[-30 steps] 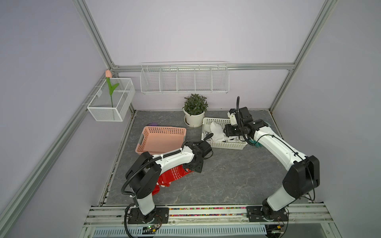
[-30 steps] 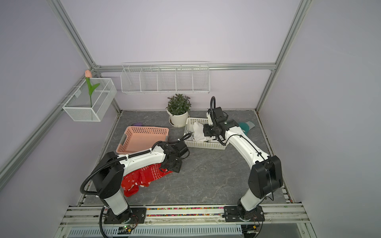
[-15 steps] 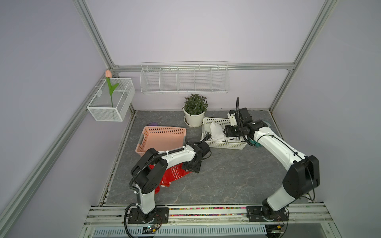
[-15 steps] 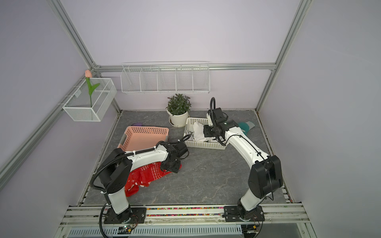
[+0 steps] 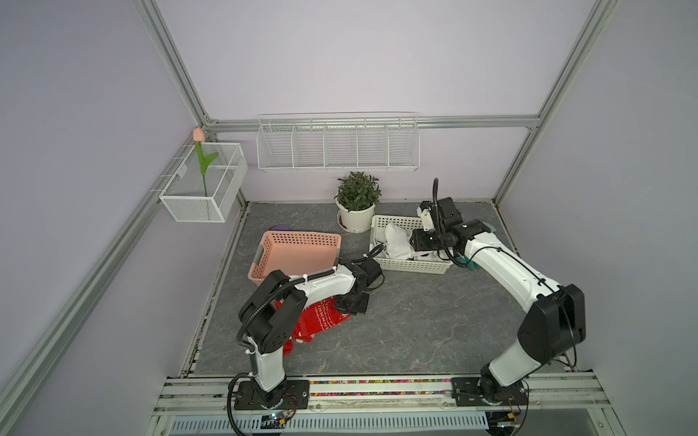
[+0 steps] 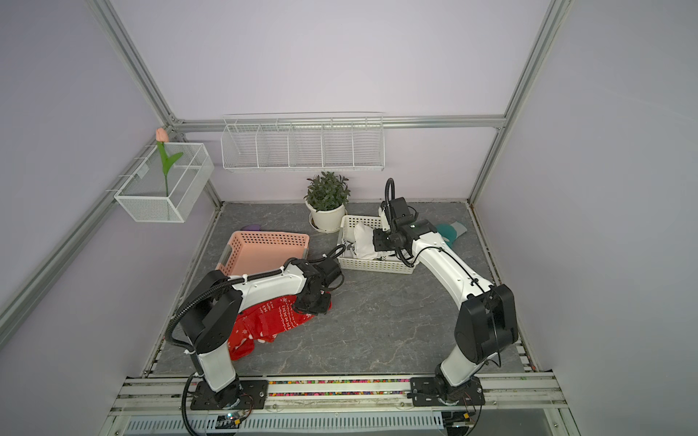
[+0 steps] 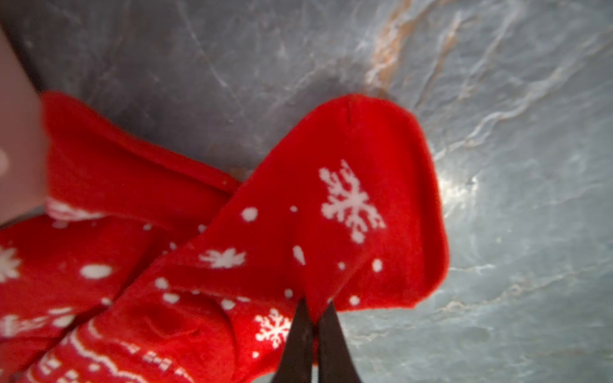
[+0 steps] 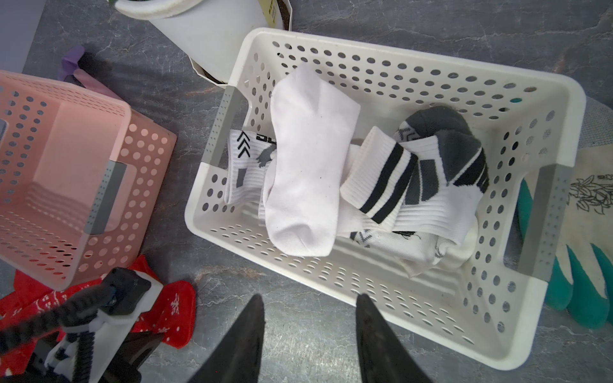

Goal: Sort the socks into the basket by color
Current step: Pick up the sock at the center of the board.

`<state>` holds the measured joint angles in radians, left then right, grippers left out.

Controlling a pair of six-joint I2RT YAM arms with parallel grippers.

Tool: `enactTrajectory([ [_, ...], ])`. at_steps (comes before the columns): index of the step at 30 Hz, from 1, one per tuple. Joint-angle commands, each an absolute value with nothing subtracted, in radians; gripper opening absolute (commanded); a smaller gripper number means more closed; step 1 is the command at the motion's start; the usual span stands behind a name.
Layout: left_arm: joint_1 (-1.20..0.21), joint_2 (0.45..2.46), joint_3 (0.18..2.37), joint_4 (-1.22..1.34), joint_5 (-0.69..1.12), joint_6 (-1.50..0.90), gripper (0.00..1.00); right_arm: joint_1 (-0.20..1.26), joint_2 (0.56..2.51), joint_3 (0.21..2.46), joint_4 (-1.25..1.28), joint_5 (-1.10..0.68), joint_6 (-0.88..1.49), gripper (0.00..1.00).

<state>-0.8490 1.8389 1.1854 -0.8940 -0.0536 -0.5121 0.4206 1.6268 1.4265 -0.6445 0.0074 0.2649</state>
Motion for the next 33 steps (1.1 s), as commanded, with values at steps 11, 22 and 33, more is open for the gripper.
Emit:
enactTrajectory([
  [11, -0.847, 1.790, 1.261, -0.988, -0.094, -0.525, 0.00, 0.421, 1.601, 1.405, -0.637, 0.007, 0.277, 0.47],
  [22, -0.849, 1.685, 1.395, -1.116, -0.135, -0.521, 0.00, 0.421, 1.613, 1.405, -0.629, -0.003, 0.281, 0.47],
  [33, -0.820, 1.667, 1.540, -1.219, -0.250, -0.495, 0.00, 0.421, 1.613, 1.410, -0.628, -0.018, 0.281, 0.47],
])
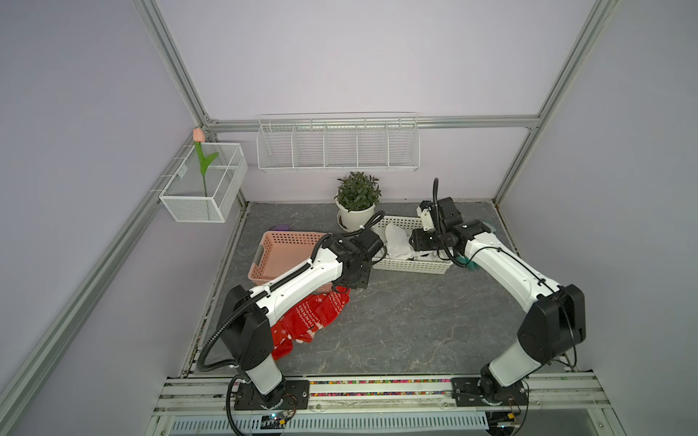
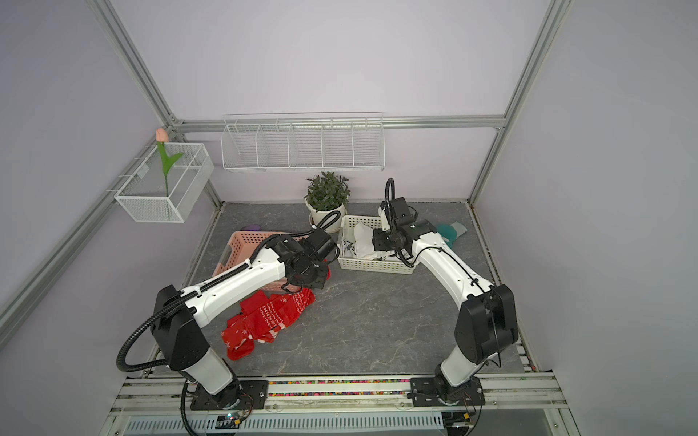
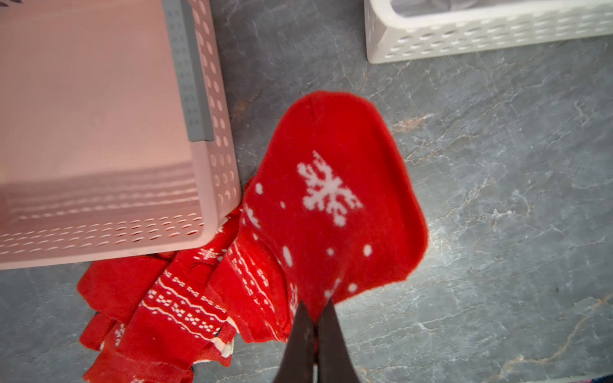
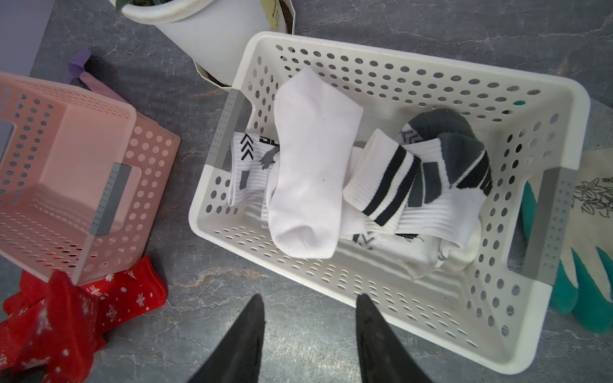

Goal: Sort the socks into the basket by color
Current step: Pick up the sock at the center of the board.

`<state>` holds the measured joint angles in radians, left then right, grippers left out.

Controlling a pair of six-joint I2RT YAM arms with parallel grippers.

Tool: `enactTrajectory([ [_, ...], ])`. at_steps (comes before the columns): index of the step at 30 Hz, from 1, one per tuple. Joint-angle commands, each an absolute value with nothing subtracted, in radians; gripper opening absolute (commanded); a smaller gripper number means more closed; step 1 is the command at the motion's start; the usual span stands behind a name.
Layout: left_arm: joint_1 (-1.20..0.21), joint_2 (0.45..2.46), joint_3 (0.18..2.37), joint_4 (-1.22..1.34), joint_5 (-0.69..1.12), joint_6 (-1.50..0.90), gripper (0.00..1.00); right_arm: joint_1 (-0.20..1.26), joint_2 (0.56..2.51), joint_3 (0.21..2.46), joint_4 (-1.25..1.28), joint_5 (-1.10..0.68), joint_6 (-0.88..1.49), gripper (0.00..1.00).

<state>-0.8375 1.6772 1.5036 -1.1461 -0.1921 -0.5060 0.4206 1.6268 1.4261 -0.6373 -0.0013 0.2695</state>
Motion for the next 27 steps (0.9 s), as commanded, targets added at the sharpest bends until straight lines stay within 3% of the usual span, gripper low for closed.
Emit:
enactTrajectory([
  [1, -0.811, 1.668, 1.549, -1.221, -0.252, -0.489, 0.00, 0.421, 1.610, 1.409, -0.627, -0.017, 0.282, 0.47],
  [16, -0.675, 1.712, 1.842, -1.285, -0.294, -0.416, 0.00, 0.422, 1.623, 1.415, -0.630, -0.032, 0.281, 0.47],
  [27, -0.475, 1.726, 1.963, -1.309, -0.353, -0.332, 0.00, 0.422, 1.644, 1.439, -0.635, -0.041, 0.279, 0.48],
])
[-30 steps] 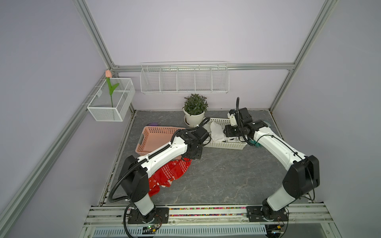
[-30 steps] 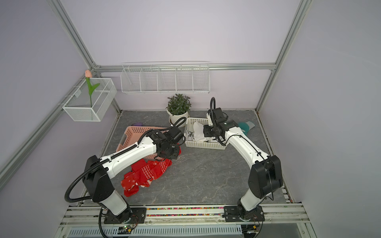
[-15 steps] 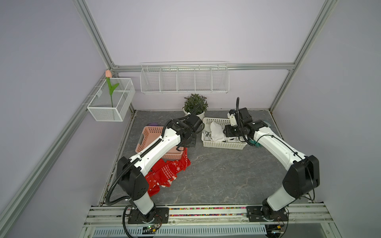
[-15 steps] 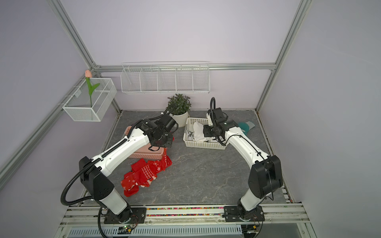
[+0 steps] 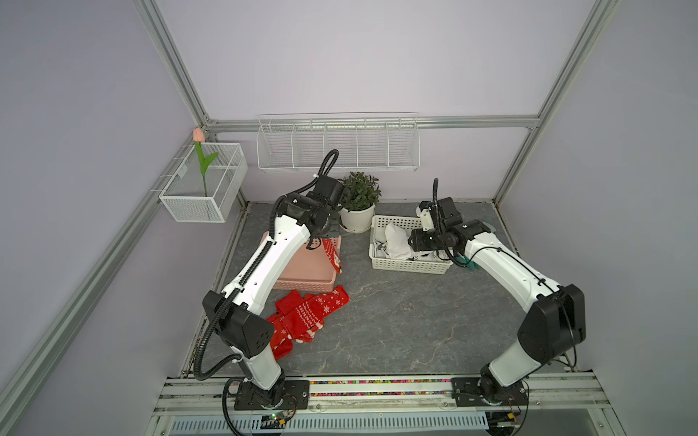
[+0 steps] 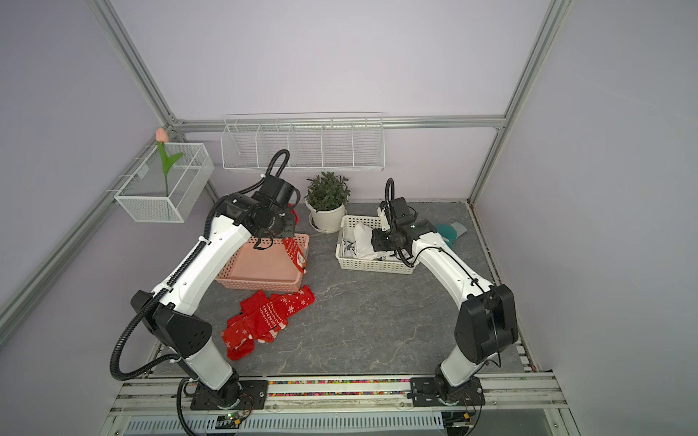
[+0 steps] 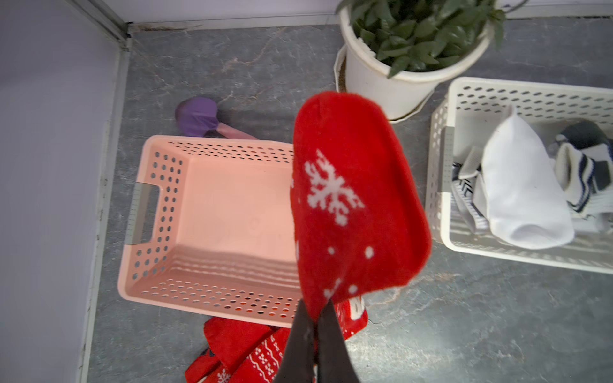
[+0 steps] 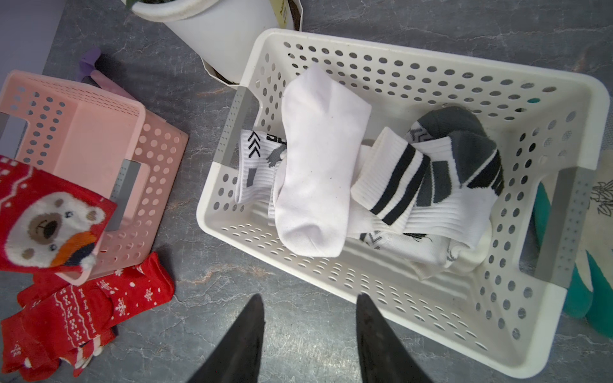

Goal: Sort the socks into the basket by color
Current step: Place the sock in the bin.

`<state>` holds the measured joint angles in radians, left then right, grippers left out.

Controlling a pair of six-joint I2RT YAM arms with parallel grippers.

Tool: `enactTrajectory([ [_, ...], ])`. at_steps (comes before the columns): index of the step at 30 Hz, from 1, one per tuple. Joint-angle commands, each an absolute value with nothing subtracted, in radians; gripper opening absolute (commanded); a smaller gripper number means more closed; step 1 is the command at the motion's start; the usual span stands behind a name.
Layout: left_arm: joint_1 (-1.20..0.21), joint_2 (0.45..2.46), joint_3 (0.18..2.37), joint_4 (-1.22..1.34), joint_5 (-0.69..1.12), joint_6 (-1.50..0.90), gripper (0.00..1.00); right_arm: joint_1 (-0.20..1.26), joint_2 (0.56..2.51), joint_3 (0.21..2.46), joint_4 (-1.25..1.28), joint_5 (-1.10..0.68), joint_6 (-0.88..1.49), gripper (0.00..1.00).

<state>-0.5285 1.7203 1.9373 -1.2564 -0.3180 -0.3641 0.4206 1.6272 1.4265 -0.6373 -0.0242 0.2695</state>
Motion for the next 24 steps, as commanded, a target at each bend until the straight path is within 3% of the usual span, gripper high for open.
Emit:
enactTrajectory([
  [1, -0.451, 1.719, 1.963, -1.307, -0.347, -0.325, 0.00, 0.422, 1.646, 1.439, -0.635, -0.041, 0.279, 0.48],
  [9, -0.397, 1.719, 1.990, -1.303, -0.447, -0.207, 0.00, 0.422, 1.659, 1.457, -0.643, -0.045, 0.277, 0.48],
  [24, -0.405, 1.916, 1.756, -1.137, -0.413, -0.242, 0.00, 0.421, 1.629, 1.454, -0.670, -0.021, 0.255, 0.48],
])
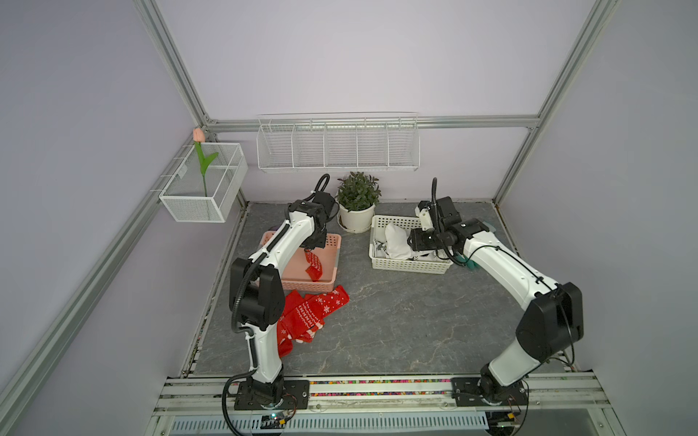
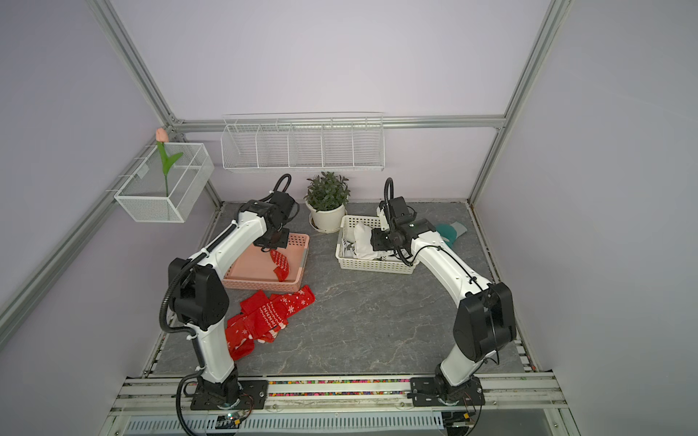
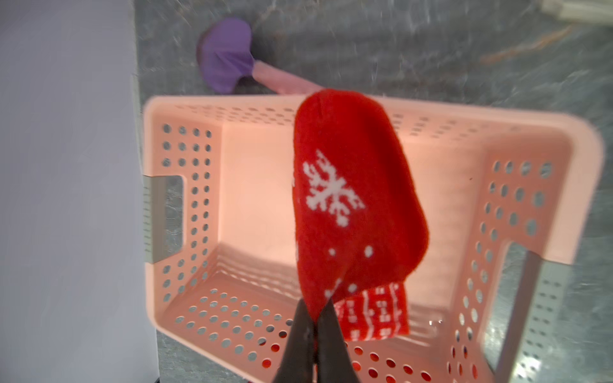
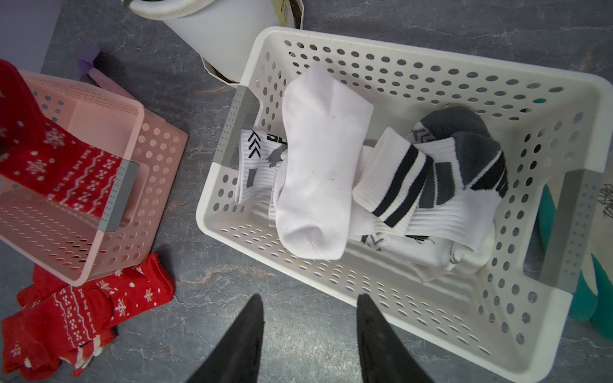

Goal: Sort the socks into the basket by color
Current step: Place the sock in the bin.

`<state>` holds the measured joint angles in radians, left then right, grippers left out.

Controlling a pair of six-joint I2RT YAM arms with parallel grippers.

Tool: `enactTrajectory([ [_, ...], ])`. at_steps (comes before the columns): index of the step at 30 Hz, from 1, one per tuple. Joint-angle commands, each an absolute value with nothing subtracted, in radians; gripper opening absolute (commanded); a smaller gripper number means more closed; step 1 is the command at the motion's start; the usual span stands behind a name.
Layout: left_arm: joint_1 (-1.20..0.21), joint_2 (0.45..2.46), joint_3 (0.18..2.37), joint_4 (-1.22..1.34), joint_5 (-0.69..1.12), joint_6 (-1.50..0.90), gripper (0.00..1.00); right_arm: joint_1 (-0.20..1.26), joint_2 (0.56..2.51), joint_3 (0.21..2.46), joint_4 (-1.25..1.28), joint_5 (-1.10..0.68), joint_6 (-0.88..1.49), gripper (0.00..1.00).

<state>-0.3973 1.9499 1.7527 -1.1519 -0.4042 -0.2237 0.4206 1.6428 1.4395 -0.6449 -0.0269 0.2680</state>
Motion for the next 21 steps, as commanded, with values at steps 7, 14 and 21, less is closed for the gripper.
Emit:
enactTrajectory([
  [7, -0.400, 1.883, 1.751, -1.175, -0.499, -0.212, 0.00, 0.422, 1.646, 1.469, -0.664, -0.038, 0.261, 0.48],
  [14, -0.365, 1.868, 1.713, -1.183, -0.582, -0.201, 0.00, 0.421, 1.643, 1.471, -0.665, -0.045, 0.262, 0.48],
  [21, -0.367, 1.897, 1.718, -1.129, -0.424, -0.228, 0.00, 0.422, 1.640, 1.469, -0.669, -0.039, 0.261, 0.48],
])
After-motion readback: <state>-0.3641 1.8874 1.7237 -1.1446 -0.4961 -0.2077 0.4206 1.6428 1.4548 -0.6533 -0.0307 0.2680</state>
